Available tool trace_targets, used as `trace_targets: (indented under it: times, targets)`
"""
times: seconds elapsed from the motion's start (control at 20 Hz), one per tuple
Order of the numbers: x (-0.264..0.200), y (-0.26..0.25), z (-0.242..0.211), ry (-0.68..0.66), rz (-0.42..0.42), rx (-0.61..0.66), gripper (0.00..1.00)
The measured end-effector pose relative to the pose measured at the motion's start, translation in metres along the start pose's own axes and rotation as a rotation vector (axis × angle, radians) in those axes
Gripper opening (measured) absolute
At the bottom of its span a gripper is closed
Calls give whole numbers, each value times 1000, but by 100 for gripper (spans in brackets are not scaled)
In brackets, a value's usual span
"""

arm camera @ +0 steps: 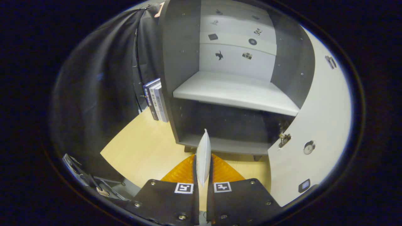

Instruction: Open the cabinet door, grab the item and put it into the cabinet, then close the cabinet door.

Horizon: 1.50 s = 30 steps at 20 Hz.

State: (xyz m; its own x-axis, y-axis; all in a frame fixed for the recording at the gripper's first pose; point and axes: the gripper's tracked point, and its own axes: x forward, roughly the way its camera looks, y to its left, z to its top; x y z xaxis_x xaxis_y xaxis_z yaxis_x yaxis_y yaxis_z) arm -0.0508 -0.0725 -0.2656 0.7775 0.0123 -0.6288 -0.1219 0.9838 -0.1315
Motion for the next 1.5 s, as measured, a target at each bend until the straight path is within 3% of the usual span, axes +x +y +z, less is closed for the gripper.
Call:
trace_targets:
  times: [0.7, 1.1, 1.5]
  targets:
    - [-31, -55, 145, -229, -106, 66, 9]
    - [26, -93, 160, -64, -89, 145, 9]
    - [58, -109, 165, 20, -94, 132, 9]
